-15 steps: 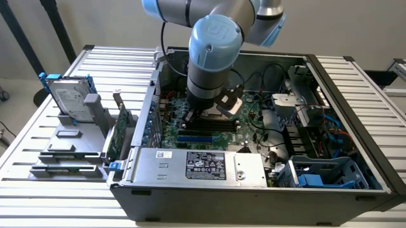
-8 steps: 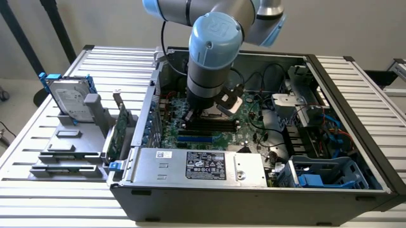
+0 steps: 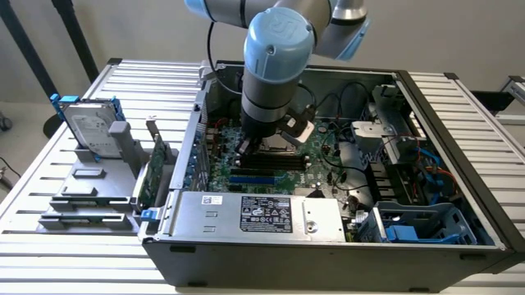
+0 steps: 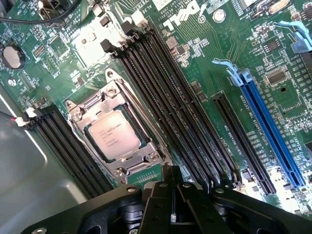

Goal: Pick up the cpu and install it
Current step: 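Install the first cpu locking lever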

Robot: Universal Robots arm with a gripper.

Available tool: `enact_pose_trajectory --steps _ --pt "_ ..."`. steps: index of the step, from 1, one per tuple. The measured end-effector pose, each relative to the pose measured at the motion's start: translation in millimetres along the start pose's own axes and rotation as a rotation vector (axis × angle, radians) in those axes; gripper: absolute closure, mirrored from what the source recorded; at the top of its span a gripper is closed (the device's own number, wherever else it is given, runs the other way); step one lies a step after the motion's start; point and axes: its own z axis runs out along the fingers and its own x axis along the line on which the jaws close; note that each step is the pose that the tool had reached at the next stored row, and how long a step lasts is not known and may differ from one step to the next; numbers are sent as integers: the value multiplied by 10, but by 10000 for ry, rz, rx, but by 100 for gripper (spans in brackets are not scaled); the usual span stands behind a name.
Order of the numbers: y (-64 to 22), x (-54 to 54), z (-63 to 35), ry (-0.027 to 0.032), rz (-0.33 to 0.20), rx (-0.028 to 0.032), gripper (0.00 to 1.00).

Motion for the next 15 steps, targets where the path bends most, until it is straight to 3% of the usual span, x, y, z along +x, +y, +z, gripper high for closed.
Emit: enact_pose_trajectory --steps 9,15 --pt "-92 14 15 -94 -257 55 89" --pt "-166 -26 23 -100 -294 65 89"
